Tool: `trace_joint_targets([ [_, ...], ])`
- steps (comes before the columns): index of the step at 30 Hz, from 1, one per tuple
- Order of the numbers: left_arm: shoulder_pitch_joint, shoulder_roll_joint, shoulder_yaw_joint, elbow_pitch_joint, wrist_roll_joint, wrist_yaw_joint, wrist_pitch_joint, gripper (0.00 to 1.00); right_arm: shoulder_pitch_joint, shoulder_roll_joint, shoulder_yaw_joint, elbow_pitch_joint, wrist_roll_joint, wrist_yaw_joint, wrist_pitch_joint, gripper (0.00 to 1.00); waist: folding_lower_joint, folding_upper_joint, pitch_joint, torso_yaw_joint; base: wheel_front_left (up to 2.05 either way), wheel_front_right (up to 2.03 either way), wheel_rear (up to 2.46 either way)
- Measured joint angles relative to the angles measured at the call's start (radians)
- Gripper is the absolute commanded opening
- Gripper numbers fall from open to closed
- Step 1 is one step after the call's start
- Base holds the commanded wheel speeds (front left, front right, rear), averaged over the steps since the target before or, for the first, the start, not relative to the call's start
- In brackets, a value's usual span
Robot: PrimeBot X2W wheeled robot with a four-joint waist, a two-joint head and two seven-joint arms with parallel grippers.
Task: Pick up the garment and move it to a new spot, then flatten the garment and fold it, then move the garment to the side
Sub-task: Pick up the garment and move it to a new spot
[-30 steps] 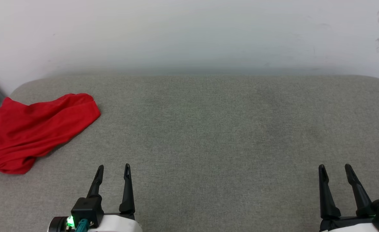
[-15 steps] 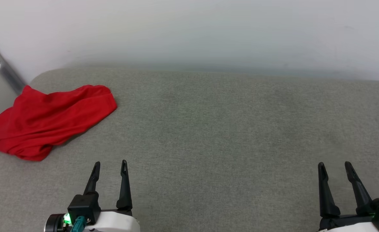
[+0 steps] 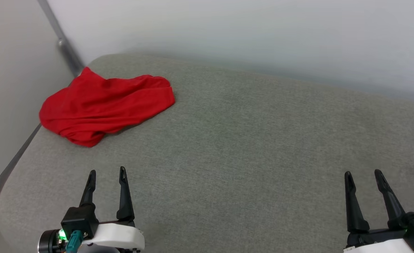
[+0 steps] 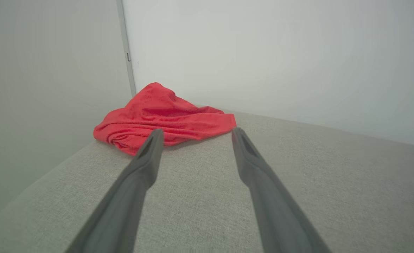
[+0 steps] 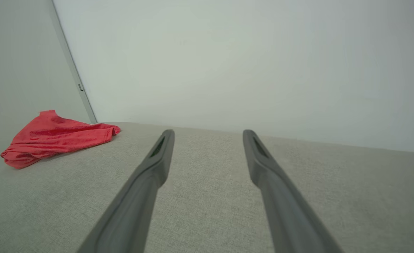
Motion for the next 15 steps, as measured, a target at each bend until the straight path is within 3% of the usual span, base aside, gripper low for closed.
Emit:
trace_joint_targets([
  [15, -0.003, 0.000, 0.012, 0.005, -0.008, 0.011, 0.000, 1.00, 0.001, 0.000, 0.014, -0.007, -0.021, 0.000, 0.000, 1.00, 0.0000, 0.0000, 0.013, 0.205, 0.00, 0.00, 0.00],
])
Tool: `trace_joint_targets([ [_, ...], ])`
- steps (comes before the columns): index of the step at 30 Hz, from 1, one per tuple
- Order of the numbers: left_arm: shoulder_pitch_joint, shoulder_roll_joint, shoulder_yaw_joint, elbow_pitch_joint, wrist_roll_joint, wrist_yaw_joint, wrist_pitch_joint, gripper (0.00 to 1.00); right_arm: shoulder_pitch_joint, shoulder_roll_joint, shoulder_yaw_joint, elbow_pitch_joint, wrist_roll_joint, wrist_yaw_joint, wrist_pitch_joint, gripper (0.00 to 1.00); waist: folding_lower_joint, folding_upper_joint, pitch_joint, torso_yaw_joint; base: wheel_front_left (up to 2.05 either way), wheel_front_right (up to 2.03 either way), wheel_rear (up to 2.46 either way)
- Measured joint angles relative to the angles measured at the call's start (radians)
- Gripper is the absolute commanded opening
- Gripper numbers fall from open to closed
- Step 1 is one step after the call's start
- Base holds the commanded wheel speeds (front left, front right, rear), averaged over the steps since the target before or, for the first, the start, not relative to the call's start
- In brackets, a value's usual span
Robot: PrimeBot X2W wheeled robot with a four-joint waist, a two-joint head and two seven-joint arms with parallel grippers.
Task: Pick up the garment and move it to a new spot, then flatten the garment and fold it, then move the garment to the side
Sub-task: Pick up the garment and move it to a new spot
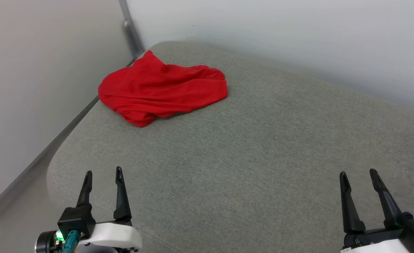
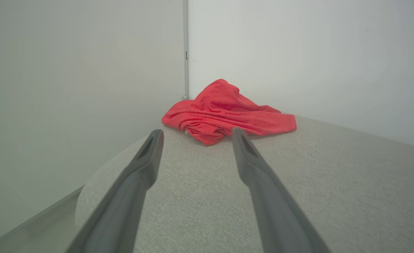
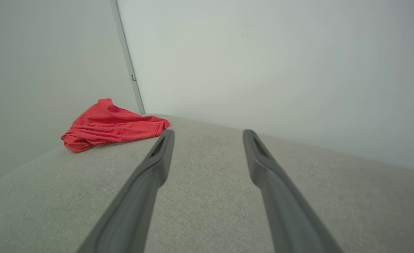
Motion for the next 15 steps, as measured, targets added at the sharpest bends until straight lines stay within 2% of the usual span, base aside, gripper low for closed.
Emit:
trace_joint_targets([
  [5, 0.006, 0.000, 0.009, 0.001, 0.000, 0.000, 0.000, 1.00, -0.001, 0.000, 0.004, 0.000, -0.007, 0.000, 0.000, 1.00, 0.0000, 0.0000, 0.003, 0.037, 0.00, 0.00, 0.00],
  [10, 0.003, 0.000, 0.022, 0.008, -0.006, -0.002, 0.000, 1.00, -0.003, 0.000, 0.008, 0.000, -0.009, 0.000, 0.000, 1.00, 0.0000, 0.0000, 0.010, 0.036, 0.00, 0.00, 0.00],
  [15, -0.056, 0.000, 0.053, 0.022, -0.015, -0.039, 0.000, 1.00, -0.017, 0.000, 0.007, -0.007, -0.026, 0.000, 0.000, 1.00, 0.0000, 0.0000, 0.033, 0.014, 0.00, 0.00, 0.00],
])
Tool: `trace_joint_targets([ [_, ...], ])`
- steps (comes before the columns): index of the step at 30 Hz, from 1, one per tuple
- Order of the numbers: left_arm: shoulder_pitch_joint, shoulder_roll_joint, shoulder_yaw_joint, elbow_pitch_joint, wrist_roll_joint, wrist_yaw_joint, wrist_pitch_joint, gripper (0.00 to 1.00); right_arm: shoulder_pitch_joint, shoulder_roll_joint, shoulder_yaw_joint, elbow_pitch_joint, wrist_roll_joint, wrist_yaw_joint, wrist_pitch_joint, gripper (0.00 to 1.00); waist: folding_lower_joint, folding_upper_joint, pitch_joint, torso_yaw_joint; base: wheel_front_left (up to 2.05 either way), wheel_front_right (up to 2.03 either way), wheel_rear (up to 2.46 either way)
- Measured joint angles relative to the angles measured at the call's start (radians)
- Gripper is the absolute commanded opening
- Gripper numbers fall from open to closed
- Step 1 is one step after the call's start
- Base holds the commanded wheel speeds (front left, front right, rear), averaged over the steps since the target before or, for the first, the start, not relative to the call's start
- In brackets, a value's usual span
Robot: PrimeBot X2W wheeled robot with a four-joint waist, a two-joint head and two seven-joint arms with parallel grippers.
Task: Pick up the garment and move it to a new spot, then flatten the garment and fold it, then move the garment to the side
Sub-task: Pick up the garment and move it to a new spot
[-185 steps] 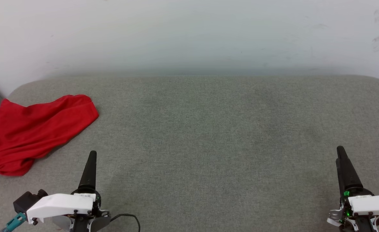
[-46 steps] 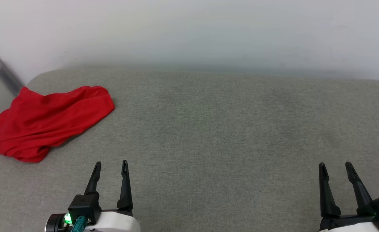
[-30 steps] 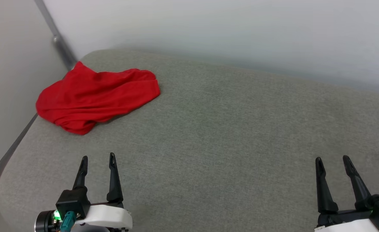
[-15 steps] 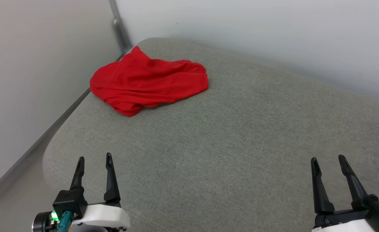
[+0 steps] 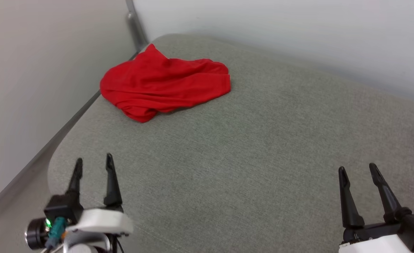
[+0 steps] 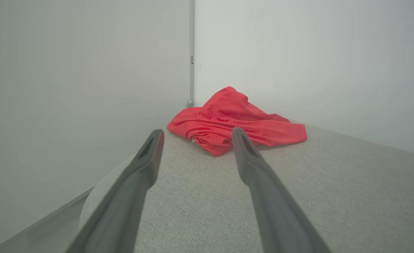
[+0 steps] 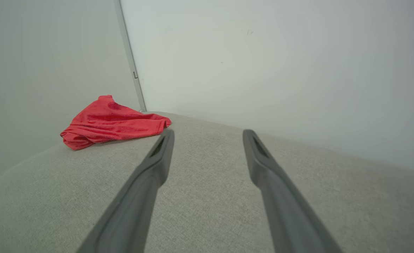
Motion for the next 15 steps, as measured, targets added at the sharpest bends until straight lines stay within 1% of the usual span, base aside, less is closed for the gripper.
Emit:
trace_joint_targets([
  [2, -0.047, 0.004, 0.032, 0.011, 0.002, -0.019, 0.000, 1.00, -0.011, 0.000, -0.003, -0.007, -0.009, 0.000, 0.000, 1.00, 0.0000, 0.0000, 0.016, -0.012, 0.00, 0.00, 0.00],
  [6, -0.178, 0.041, 0.099, 0.038, 0.005, -0.045, 0.000, 1.00, -0.040, 0.000, -0.012, -0.023, -0.040, 0.000, 0.000, 1.00, 0.0000, 0.0000, 0.062, -0.040, 0.00, 0.00, 0.00],
  [9, -0.293, 0.082, 0.146, 0.062, 0.006, -0.063, 0.000, 1.00, -0.070, 0.000, -0.018, -0.041, -0.068, 0.000, 0.000, 1.00, 0.0001, 0.0000, 0.108, -0.063, 0.00, 0.00, 0.00],
  [12, -0.407, 0.141, 0.190, 0.097, 0.007, -0.082, 0.000, 1.00, -0.100, 0.000, -0.030, -0.062, -0.091, 0.000, 0.000, 1.00, 0.0001, 0.0000, 0.160, -0.088, 0.00, 0.00, 0.00],
  [14, -0.480, 0.165, 0.216, 0.116, 0.004, -0.088, 0.000, 1.00, -0.121, 0.000, -0.037, -0.077, -0.108, 0.000, 0.000, 1.00, 0.0001, 0.0000, 0.198, -0.105, 0.00, 0.00, 0.00],
  [15, -0.480, 0.165, 0.216, 0.116, 0.004, -0.088, 0.000, 1.00, -0.121, 0.000, -0.037, -0.077, -0.108, 0.000, 0.000, 1.00, 0.0001, 0.0000, 0.198, -0.105, 0.00, 0.00, 0.00],
])
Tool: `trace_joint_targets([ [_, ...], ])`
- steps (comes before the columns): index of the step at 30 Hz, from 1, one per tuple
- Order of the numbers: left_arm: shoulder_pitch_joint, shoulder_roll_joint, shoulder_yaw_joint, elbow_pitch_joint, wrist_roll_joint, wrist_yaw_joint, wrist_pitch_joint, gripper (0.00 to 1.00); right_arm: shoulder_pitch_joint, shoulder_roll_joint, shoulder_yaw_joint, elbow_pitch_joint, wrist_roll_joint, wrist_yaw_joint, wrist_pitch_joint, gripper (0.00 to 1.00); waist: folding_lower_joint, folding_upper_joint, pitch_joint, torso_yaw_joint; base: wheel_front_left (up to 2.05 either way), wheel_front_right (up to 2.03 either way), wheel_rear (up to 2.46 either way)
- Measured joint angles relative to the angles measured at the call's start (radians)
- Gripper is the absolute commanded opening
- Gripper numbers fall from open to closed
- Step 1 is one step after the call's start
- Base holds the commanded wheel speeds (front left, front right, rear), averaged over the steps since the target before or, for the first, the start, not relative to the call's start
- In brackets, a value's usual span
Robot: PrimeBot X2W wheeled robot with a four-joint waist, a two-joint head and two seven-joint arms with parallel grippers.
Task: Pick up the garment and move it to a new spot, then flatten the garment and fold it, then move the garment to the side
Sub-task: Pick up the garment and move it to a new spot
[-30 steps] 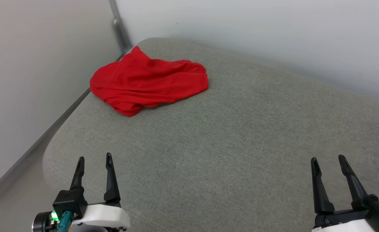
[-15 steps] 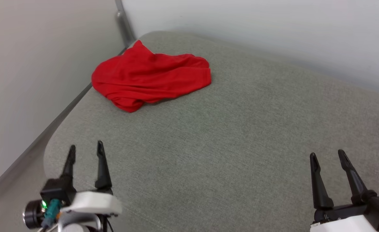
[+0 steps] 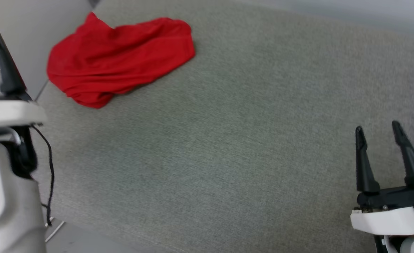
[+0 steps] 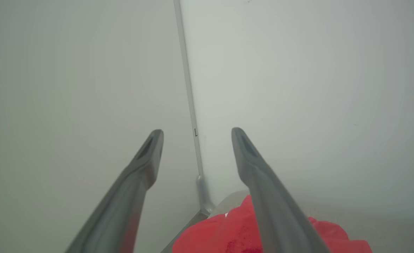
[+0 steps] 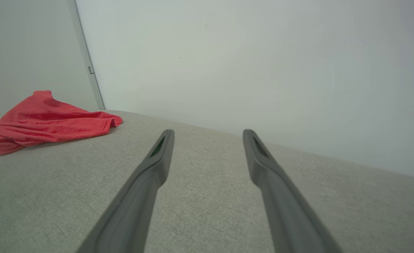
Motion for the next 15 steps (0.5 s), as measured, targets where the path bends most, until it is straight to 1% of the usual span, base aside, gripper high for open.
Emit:
trace_joint_targets([
  [1, -0.066, 0.021, 0.018, 0.024, -0.002, -0.008, 0.000, 1.00, -0.019, 0.000, -0.006, -0.018, -0.010, 0.000, 0.000, 1.00, 0.0001, 0.0000, 0.038, -0.017, 0.00, 0.00, 0.00],
  [3, -0.098, 0.031, 0.031, 0.041, -0.012, -0.015, 0.000, 1.00, -0.028, 0.000, -0.007, -0.028, -0.013, 0.000, 0.000, 1.00, 0.0000, 0.0000, 0.055, -0.025, 0.00, 0.00, 0.00],
  [4, -0.153, 0.072, 0.054, 0.085, -0.023, -0.028, 0.000, 1.00, -0.046, 0.000, -0.004, -0.048, -0.018, 0.000, 0.000, 1.00, 0.0001, 0.0000, 0.089, -0.042, 0.00, 0.00, 0.00],
  [5, -0.153, 0.072, 0.054, 0.085, -0.023, -0.028, 0.000, 1.00, -0.046, 0.000, -0.004, -0.048, -0.018, 0.000, 0.000, 1.00, 0.0001, 0.0000, 0.089, -0.042, 0.00, 0.00, 0.00],
  [6, -0.181, 0.095, 0.065, 0.110, -0.025, -0.034, 0.000, 1.00, -0.055, 0.000, -0.003, -0.060, -0.021, 0.000, 0.000, 1.00, 0.0001, 0.0000, 0.105, -0.050, 0.00, 0.00, 0.00],
  [7, -0.237, 0.146, 0.068, 0.168, -0.020, -0.044, 0.000, 1.00, -0.073, 0.000, -0.002, -0.082, -0.023, 0.000, 0.000, 1.00, 0.0000, 0.0000, 0.136, -0.067, 0.00, 0.00, 0.00],
  [8, -0.237, 0.146, 0.068, 0.168, -0.020, -0.044, 0.000, 1.00, -0.073, 0.000, -0.002, -0.082, -0.023, 0.000, 0.000, 1.00, 0.0000, 0.0000, 0.136, -0.067, 0.00, 0.00, 0.00],
  [9, -0.263, 0.169, 0.069, 0.205, -0.021, -0.051, 0.004, 1.00, -0.080, 0.000, -0.003, -0.094, -0.023, 0.000, 0.000, 1.00, 0.0000, 0.0000, 0.150, -0.075, 0.00, 0.00, 0.00],
  [12, -0.330, 0.236, 0.069, 0.327, -0.036, -0.073, 0.059, 1.00, -0.099, 0.000, -0.002, -0.121, -0.025, 0.000, 0.000, 1.00, 0.0000, 0.0000, 0.190, -0.098, 0.00, 0.00, 0.00],
  [13, -0.373, 0.273, 0.068, 0.394, -0.066, -0.088, 0.102, 1.00, -0.114, 0.000, 0.003, -0.137, -0.027, 0.000, 0.000, 1.00, 0.0000, 0.0000, 0.213, -0.113, 0.00, 0.00, 0.00],
  [14, -0.373, 0.273, 0.068, 0.394, -0.066, -0.088, 0.102, 1.00, -0.114, 0.000, 0.003, -0.137, -0.027, 0.000, 0.000, 1.00, 0.0000, 0.0000, 0.213, -0.113, 0.00, 0.00, 0.00],
  [15, -0.393, 0.288, 0.062, 0.428, -0.083, -0.095, 0.135, 1.00, -0.117, 0.000, 0.003, -0.145, -0.027, 0.000, 0.000, 1.00, 0.0000, 0.0000, 0.224, -0.120, 0.00, 0.00, 0.00],
])
